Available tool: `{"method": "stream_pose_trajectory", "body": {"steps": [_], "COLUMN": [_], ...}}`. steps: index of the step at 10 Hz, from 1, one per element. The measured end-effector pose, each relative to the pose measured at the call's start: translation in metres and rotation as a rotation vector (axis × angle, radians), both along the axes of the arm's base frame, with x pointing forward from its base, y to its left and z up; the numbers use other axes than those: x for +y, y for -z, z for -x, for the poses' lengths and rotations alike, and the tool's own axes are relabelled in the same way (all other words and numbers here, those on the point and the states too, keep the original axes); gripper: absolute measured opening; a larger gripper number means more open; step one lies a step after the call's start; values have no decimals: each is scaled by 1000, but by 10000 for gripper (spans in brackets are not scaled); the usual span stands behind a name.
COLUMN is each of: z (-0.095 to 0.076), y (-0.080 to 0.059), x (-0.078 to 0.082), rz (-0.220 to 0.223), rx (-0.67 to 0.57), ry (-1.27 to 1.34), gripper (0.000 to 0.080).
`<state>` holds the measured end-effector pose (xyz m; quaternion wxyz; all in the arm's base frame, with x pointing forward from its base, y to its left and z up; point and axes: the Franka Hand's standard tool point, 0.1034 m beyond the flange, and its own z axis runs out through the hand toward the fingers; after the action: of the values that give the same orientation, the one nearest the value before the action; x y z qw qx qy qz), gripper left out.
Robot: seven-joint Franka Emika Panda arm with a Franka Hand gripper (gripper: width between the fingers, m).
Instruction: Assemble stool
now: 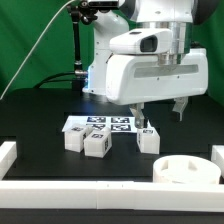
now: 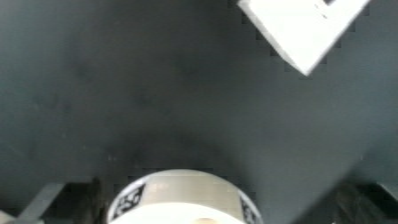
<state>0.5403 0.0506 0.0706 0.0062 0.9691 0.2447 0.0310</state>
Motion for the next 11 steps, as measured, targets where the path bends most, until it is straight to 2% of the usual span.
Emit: {"method": "stream_pose_trajectory", "body": {"steps": [1, 3, 4, 8, 9, 11], "z": [0, 9, 12, 12, 13, 18], "y": [0, 9, 14, 14, 15, 20], "x": [0, -9, -9, -3, -4, -15], "rz": [-8, -33, -39, -79, -83, -60], "rx": [1, 7, 9, 22, 27, 87], "ry": [71, 369, 439, 653, 670, 677], "gripper": [648, 648, 648, 648, 648, 648]}}
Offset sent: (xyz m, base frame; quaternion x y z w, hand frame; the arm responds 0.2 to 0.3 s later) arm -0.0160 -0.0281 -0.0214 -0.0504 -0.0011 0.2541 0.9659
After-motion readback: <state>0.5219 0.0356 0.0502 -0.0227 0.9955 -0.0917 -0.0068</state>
